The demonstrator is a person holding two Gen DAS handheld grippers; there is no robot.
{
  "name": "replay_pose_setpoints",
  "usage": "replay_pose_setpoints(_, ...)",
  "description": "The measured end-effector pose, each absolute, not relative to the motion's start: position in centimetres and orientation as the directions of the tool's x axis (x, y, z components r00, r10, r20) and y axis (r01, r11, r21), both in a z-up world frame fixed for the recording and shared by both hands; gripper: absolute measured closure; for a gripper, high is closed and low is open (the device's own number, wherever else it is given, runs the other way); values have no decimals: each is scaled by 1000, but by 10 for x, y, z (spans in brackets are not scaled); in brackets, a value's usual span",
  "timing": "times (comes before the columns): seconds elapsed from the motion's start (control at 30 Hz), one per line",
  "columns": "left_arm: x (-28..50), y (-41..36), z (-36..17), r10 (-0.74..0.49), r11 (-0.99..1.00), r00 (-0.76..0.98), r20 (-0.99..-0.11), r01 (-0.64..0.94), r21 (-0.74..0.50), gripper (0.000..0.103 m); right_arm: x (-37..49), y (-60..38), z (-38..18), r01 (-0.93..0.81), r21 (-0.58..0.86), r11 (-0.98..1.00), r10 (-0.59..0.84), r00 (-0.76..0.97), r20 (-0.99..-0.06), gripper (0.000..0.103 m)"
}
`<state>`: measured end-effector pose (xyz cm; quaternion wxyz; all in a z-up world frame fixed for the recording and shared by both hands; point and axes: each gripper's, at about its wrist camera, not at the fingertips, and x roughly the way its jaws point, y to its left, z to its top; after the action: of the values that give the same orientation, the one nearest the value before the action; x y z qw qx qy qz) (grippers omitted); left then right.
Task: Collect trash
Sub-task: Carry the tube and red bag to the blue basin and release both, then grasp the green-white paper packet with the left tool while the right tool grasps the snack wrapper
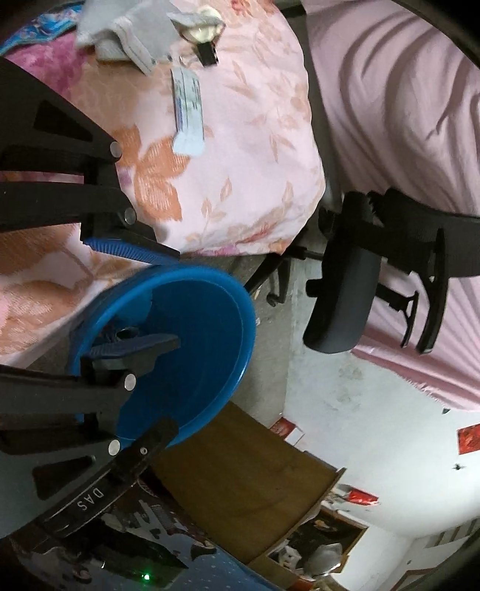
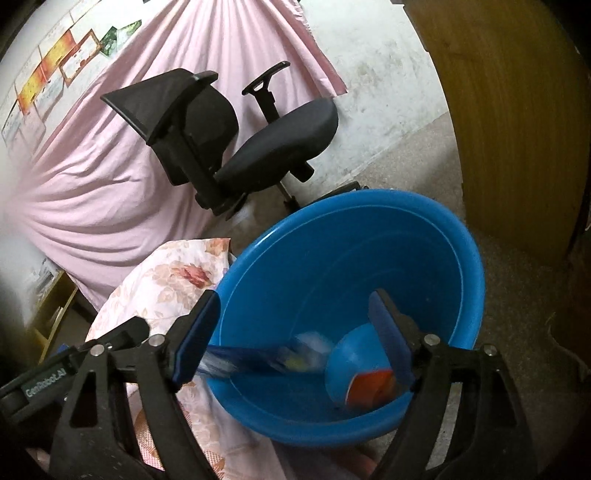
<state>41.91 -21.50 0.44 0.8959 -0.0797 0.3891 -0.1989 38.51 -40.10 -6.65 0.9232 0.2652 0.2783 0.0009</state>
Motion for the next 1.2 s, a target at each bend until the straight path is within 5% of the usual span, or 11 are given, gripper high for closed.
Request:
replay_pose_setpoints(0.4, 362, -161, 47, -311, 947, 818, -483, 221, -235, 44, 355, -382, -21, 42, 440, 897, 114, 940, -322, 0)
replay_pose_setpoints(0.53, 344, -142, 56, -229, 967, 886, -403, 159, -200, 13, 346, -369, -6, -6, 416, 909, 119, 962, -248, 0)
replay_pose_setpoints(0.63, 325, -121, 63, -164, 972, 934, -319, 97, -213, 3, 339, -356, 4, -36, 390, 920, 123, 972, -201, 0)
replay_pose_setpoints(1.2, 253, -18, 60, 69, 977, 973, -221, -110, -181, 2, 295, -288, 41, -189, 230, 955, 212, 974, -80, 0)
